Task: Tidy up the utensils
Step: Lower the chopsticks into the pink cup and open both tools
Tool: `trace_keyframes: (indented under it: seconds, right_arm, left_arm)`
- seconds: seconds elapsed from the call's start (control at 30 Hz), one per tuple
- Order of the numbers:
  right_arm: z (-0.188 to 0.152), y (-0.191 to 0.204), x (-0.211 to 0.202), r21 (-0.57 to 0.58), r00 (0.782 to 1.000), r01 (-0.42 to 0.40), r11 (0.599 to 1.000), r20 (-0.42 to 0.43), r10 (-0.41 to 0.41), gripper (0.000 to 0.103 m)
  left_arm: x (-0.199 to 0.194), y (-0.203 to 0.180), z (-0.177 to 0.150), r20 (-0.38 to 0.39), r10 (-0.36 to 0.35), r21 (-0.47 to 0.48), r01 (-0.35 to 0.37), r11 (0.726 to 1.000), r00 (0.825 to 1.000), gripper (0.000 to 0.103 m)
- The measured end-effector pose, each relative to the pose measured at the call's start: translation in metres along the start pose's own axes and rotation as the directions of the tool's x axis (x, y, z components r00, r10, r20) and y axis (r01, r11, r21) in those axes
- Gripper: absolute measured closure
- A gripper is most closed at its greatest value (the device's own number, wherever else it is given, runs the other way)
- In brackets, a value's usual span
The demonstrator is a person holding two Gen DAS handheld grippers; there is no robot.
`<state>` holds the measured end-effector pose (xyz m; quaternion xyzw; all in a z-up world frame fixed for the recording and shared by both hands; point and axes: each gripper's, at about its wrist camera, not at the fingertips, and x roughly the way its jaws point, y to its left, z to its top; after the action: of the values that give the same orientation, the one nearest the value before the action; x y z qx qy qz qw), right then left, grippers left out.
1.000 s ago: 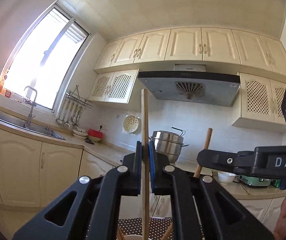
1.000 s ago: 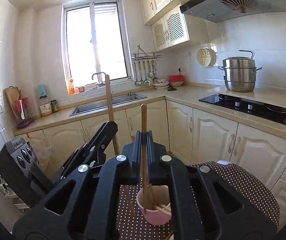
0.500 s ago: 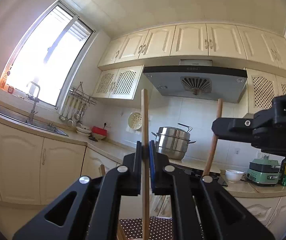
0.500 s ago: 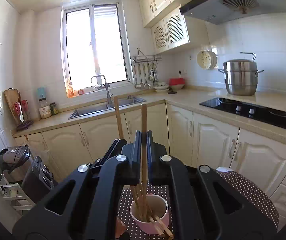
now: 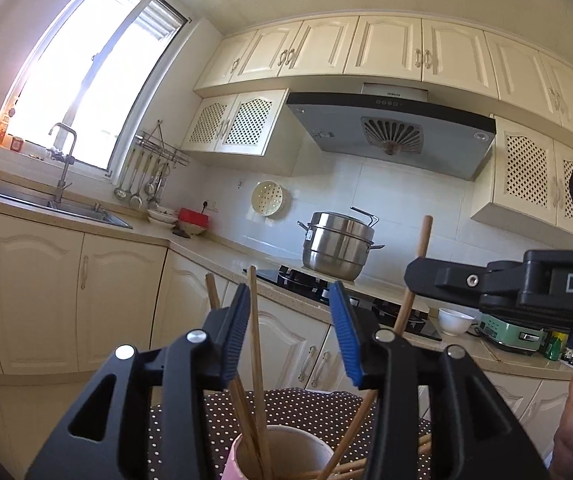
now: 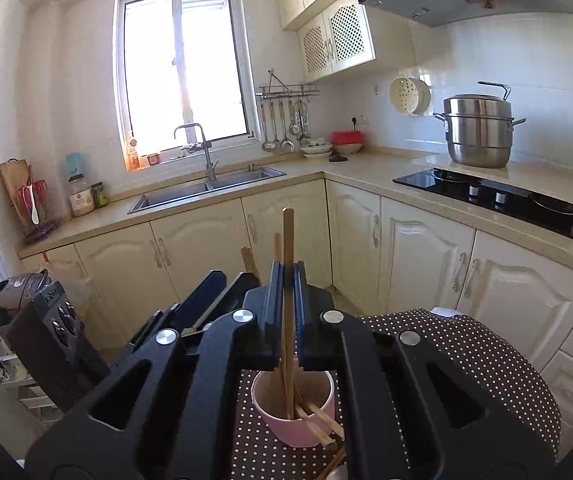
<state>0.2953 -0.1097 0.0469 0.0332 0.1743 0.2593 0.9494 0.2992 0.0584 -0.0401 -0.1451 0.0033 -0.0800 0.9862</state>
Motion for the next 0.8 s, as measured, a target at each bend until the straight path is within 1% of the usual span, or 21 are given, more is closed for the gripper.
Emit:
trace_keyframes:
  seconds: [0.13, 0.17, 0.23, 0.4, 0.47, 0.53, 0.63, 0.8]
  right_arm:
    - [-0.002, 0.001, -0.001, 0.001, 1.000, 0.015, 1.000, -0.010, -0.015, 0.097]
    - [-0.003, 0.002, -0.001, 0.001, 1.000, 0.021, 1.000, -0.014, -0.021, 0.097]
    - [-0.005, 0.001, 0.000, 0.009, 0.999, 0.026, 1.000, -0.023, -0.026, 0.097]
    - [-0.012, 0.006, 0.000, 0.009, 0.998, 0.047, 0.999, -0.042, -0.047, 0.097]
    - [-0.014, 0.008, 0.000, 0.008, 0.997, 0.057, 0.998, -0.046, -0.057, 0.097]
    - [-0.015, 0.009, -0.003, 0.015, 0.997, 0.068, 0.998, -0.043, -0.067, 0.097]
    - [-0.015, 0.012, -0.007, 0.016, 0.996, 0.083, 0.996, -0.047, -0.082, 0.096]
    - [-0.015, 0.019, -0.017, 0.010, 0.995, 0.094, 0.996, -0.046, -0.093, 0.096]
  left_arm:
    - [-0.010, 0.006, 0.006, -0.025, 0.021, -0.006, -0.021, 1.000, 0.999, 0.049]
    - [-0.011, 0.007, 0.007, -0.033, 0.024, -0.004, -0.025, 1.000, 0.999, 0.048]
    - [-0.014, 0.007, 0.009, -0.059, 0.035, 0.009, -0.034, 0.999, 0.998, 0.043]
    - [-0.020, 0.009, 0.014, -0.116, 0.037, 0.010, -0.036, 0.999, 0.993, 0.042]
    - [-0.025, 0.010, 0.016, -0.127, 0.042, 0.012, -0.041, 0.999, 0.991, 0.041]
    - [-0.030, 0.010, 0.019, -0.139, 0.044, 0.018, -0.042, 0.999, 0.989, 0.039]
    - [-0.038, 0.008, 0.023, -0.149, 0.039, 0.027, -0.036, 0.999, 0.988, 0.038]
    - [-0.054, 0.005, 0.033, -0.143, 0.044, 0.038, -0.039, 0.999, 0.989, 0.035]
